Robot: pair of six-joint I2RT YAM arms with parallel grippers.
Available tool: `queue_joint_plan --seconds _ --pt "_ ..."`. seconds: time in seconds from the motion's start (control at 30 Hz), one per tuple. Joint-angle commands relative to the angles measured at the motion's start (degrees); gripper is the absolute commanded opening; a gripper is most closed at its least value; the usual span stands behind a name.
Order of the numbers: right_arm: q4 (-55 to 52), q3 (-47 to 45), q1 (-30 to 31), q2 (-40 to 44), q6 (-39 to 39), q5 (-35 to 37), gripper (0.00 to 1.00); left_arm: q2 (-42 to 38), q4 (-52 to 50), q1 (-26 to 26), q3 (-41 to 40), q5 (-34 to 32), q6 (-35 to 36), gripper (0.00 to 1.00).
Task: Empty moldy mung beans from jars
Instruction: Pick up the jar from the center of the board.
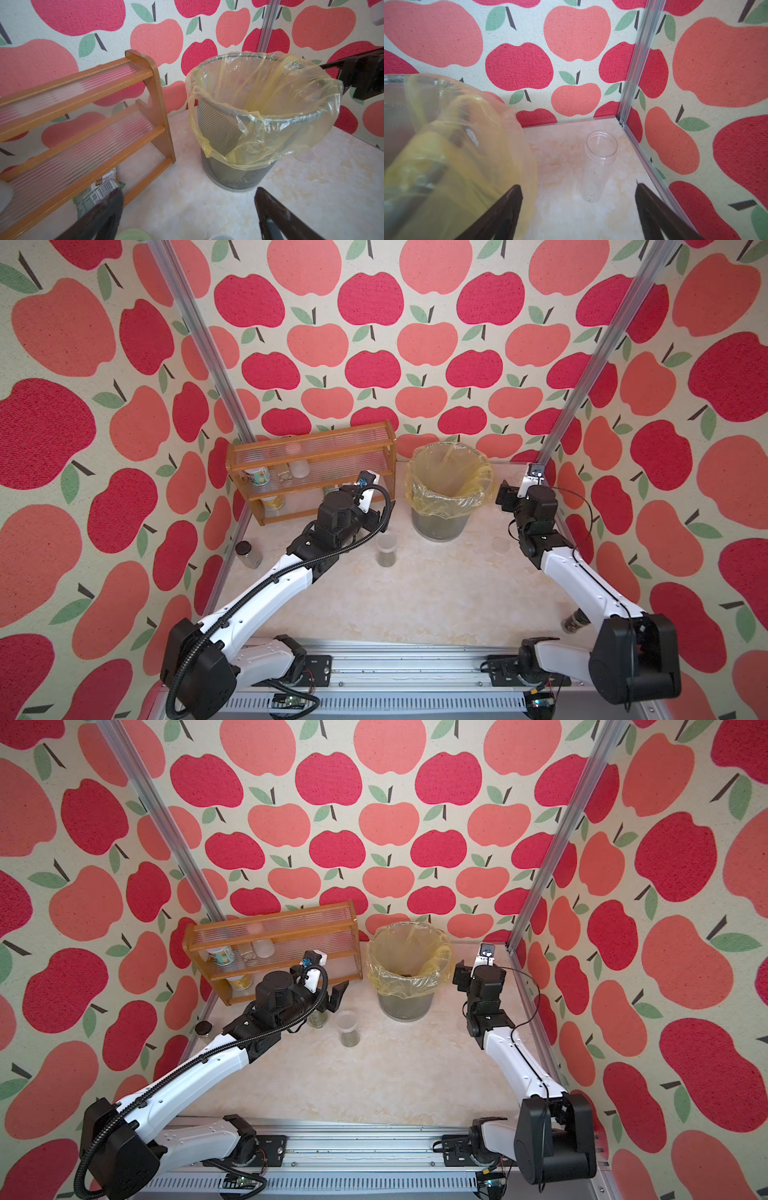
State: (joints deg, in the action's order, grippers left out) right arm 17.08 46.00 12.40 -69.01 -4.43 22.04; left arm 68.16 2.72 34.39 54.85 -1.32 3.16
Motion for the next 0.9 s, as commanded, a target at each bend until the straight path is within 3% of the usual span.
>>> queue_joint_plan --seconds 0.0,0.13,0.23,0.57,0.73,0.87 --pt "0.57 -0.59 3.03 3.46 3.10 1.17 0.88 0.07 -6.45 -0.22 0.29 -1.90 -2.31 1.00" --pt "-4.16 0.06 3.97 5.60 -1.70 -3.67 0.88 1.00 -14.47 -0.46 2.08 -0.66 -2.24 1.00" --pt "-5.39 -1.43 4.66 8.33 -5.79 -8.46 0.88 2.54 -17.57 -0.46 2.72 1.91 -3.16 0.95" --pt "-7.17 -9.93 7.44 16.93 -11.78 -13.84 0.89 10.45 -18.55 0.24 4.74 6.34 -6.23 0.94" --pt "-5.93 -12.58 7.64 16.53 -14.31 -16.82 0.89 13.81 -17.95 0.92 5.56 6.62 -6.88 0.93" --pt "-4.42 -12.90 7.64 15.82 -12.93 -23.42 0.91 17.34 -20.64 1.13 7.81 6.95 -7.29 0.91"
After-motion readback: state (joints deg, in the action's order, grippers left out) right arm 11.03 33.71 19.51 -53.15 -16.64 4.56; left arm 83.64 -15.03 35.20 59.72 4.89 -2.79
